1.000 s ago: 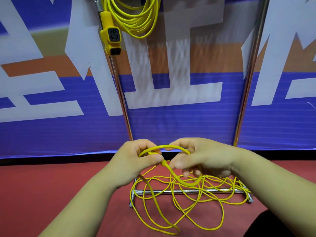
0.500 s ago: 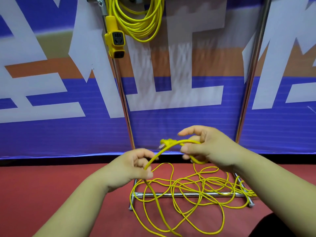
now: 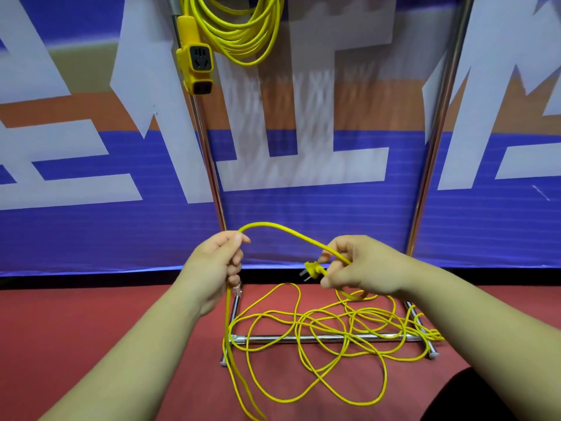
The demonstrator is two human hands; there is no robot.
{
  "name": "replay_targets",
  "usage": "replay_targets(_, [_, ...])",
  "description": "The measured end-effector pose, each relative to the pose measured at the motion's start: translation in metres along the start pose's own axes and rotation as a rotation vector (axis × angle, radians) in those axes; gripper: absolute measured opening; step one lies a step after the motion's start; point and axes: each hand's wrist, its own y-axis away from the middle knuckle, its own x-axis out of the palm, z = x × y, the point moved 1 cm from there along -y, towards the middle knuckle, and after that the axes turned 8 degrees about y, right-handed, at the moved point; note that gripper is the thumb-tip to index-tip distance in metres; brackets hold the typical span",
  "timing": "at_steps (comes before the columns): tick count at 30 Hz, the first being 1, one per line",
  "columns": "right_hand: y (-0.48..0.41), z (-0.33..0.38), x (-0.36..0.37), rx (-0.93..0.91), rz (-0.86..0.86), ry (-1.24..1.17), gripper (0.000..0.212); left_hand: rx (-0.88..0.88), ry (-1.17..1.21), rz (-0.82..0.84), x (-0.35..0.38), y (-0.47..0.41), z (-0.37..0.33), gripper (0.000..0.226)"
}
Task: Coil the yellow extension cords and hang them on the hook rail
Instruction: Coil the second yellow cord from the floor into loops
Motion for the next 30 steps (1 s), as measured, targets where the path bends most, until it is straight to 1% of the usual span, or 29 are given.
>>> replay_targets(2, [0.0,0.003,0.003,-0.034,0.072,-0.062,0.042,-0.009,0.041,0.018,0.008,0.006,-0.003,0.023])
replay_targets(4, [-0.001,0.006,0.006,-0.063,0.131,-0.215,0.047,0.019,0.018,0.055,0.016,0.011,-0.005,0.024])
replay_targets(7, [-0.001,0.012,0.008,-0.055,0.179,-0.365,0.048,0.114,-0.248,0.155,0.026,0.022,-0.007,0.018])
replay_targets(9, [-0.001,0.014,0.009,-0.033,0.203,-0.424,0.047,0.138,-0.34,0.249,0.031,0.029,-0.01,0.016])
replay_targets(13, [-0.002,0.017,0.012,-0.037,0.274,-0.551,0.048,0.053,-0.301,0.363,0.03,0.032,-0.009,0.034])
replay_targets(14, [-0.002,0.017,0.012,-0.041,0.279,-0.552,0.048,0.037,-0.288,0.376,0.03,0.032,-0.007,0.034])
replay_targets(15, [-0.002,0.017,0.013,-0.042,0.27,-0.531,0.049,0.031,-0.281,0.371,0.03,0.032,-0.006,0.028])
replay_targets(18, [-0.003,0.015,0.011,-0.032,0.188,-0.364,0.058,0.014,-0.252,0.301,0.03,0.03,-0.007,0.01])
replay_targets(20, [-0.002,0.015,0.01,-0.055,0.125,-0.264,0.061,-0.009,-0.251,0.269,0.026,0.029,-0.009,0.008])
replay_targets(22, [-0.003,0.013,0.008,-0.06,0.04,-0.263,0.058,-0.057,-0.246,0.23,0.02,0.027,-0.011,0.007])
replay_targets(23, [-0.004,0.012,0.008,-0.06,-0.042,-0.251,0.06,-0.078,-0.232,0.217,0.018,0.026,-0.011,0.006])
replay_targets(25, [-0.003,0.015,0.004,-0.102,-0.321,-0.078,0.064,-0.105,-0.193,0.185,0.015,0.024,-0.01,0.006])
replay_targets(26, [-0.002,0.017,0.003,-0.153,-0.468,0.026,0.061,-0.116,-0.172,0.161,0.014,0.022,-0.009,0.007])
replay_targets(27, [0.0,0.02,0.003,-0.232,-0.586,0.106,0.052,-0.126,-0.148,0.13,0.014,0.021,-0.008,0.008])
replay_targets(28, [0.0,0.022,0.005,-0.299,-0.626,0.15,0.043,-0.133,-0.121,0.097,0.014,0.019,-0.007,0.007])
replay_targets(29, [0.0,0.023,0.01,-0.338,-0.58,0.158,0.037,-0.139,-0.09,0.072,0.015,0.018,-0.007,0.007])
replay_targets(30, [-0.001,0.023,0.016,-0.338,-0.456,0.133,0.032,-0.14,-0.059,0.056,0.016,0.018,-0.006,0.008])
